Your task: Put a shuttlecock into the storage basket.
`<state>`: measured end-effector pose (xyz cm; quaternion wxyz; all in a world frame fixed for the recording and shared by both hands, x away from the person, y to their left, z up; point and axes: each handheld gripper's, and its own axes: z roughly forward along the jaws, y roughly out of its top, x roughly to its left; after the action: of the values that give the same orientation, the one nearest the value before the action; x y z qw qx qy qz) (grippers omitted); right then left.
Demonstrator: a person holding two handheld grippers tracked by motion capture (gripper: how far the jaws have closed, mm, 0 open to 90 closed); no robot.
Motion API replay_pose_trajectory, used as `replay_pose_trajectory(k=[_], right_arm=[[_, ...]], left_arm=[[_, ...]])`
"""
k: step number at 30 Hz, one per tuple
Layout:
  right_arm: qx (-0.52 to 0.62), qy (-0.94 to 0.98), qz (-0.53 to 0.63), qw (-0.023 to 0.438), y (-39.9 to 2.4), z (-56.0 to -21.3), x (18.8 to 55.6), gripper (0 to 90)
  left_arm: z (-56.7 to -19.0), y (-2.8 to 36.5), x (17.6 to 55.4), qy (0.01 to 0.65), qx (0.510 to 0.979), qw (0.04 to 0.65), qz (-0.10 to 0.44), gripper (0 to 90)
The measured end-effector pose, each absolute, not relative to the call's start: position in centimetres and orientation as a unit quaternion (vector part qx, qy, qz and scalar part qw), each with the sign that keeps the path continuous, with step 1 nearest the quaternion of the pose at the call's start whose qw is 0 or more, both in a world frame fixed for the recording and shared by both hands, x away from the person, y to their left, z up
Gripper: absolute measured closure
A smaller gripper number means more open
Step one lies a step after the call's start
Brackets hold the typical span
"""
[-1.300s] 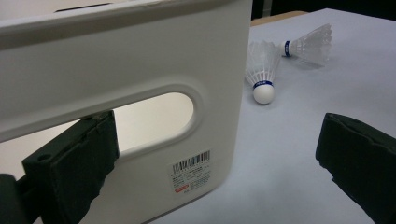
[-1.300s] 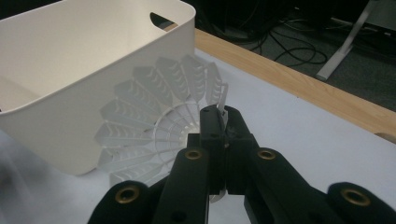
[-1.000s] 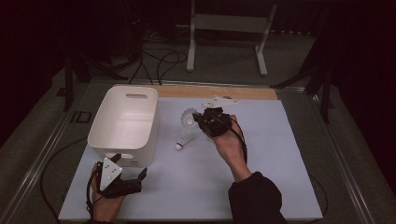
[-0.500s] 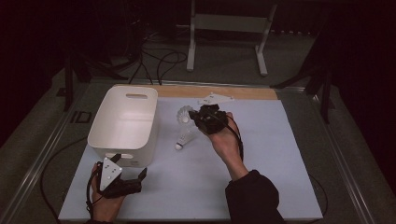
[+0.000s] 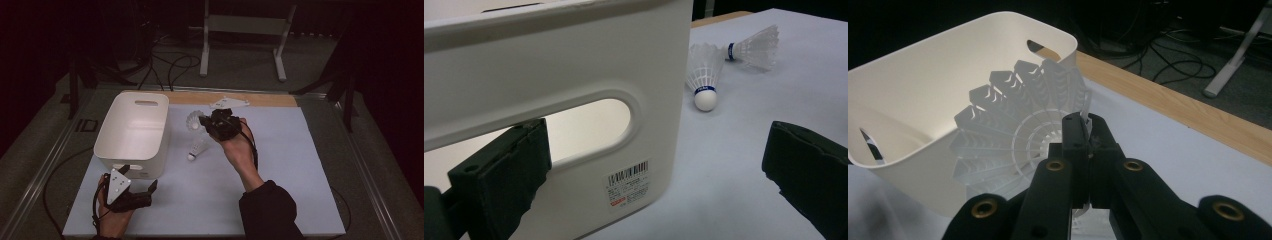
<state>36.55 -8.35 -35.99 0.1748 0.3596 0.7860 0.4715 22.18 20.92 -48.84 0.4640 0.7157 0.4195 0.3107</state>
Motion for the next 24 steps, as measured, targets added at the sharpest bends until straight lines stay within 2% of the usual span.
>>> replay_pose_trajectory(k=[24], right_arm=[[0.359, 0.779, 0.487, 0.166, -7.5, -34.8, 37.0, 89.2]], left_arm=[[-48.8, 20.9, 22.2, 0.417, 0.719, 0.462, 0.311, 0.1]])
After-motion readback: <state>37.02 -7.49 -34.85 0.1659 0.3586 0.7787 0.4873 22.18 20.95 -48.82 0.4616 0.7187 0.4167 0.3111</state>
